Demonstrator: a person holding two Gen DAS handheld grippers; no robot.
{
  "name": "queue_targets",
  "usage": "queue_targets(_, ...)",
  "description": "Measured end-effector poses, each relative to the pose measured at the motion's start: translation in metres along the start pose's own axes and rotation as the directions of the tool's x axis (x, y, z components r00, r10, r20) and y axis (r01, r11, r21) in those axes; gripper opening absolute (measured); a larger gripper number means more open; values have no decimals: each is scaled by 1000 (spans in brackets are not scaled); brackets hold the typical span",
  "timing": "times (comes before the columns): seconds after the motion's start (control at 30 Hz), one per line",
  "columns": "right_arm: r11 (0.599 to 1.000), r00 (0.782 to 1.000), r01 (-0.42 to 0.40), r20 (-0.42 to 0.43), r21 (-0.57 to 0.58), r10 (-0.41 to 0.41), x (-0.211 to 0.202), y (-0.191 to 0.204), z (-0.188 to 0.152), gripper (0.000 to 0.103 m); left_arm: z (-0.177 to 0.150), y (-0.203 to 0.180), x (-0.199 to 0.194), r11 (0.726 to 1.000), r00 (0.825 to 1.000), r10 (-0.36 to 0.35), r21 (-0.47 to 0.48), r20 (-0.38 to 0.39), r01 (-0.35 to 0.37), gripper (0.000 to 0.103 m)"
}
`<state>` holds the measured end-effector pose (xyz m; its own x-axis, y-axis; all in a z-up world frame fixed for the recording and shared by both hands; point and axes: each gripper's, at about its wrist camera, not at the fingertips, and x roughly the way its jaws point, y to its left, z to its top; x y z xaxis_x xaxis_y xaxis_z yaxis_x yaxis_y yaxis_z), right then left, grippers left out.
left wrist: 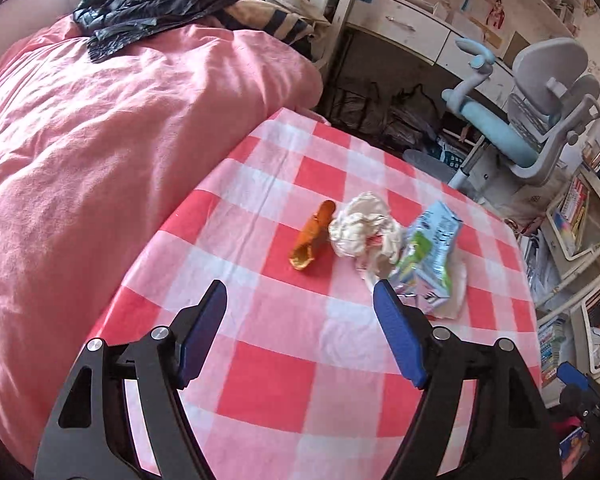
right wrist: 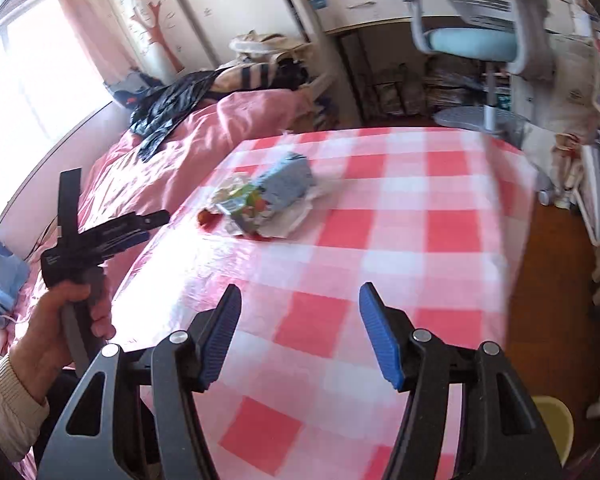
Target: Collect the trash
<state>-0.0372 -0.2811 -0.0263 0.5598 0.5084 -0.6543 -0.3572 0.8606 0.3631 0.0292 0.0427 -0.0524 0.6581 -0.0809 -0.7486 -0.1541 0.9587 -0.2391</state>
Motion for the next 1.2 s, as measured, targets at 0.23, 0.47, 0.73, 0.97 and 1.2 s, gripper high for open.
queue_targets(0.23,994,998,-7,-65,110,14,101,29,56,60,23,-3,45,992,997,50,119,-54,-44,67)
queue_targets(0.47,982,991,43,-130,186,-18,155,14,82,54,35,-12,85,981,992,71,190,-102,-50,59)
queue_targets(0.73,988,988,-68,-129,137,86,103,11,63,3,34,-9,80,979,987,-30,193,-160,61,19)
queue_targets(0.97,995,983,-49,-172,86,63,44,3,11,3,13,5,45,982,980,-54,170,-191,87,19)
queue_targets(1.2,995,989,-12,-143,95,25,43,-2,3,24,-14,2,21,982,973,-90,143,-212,122,19)
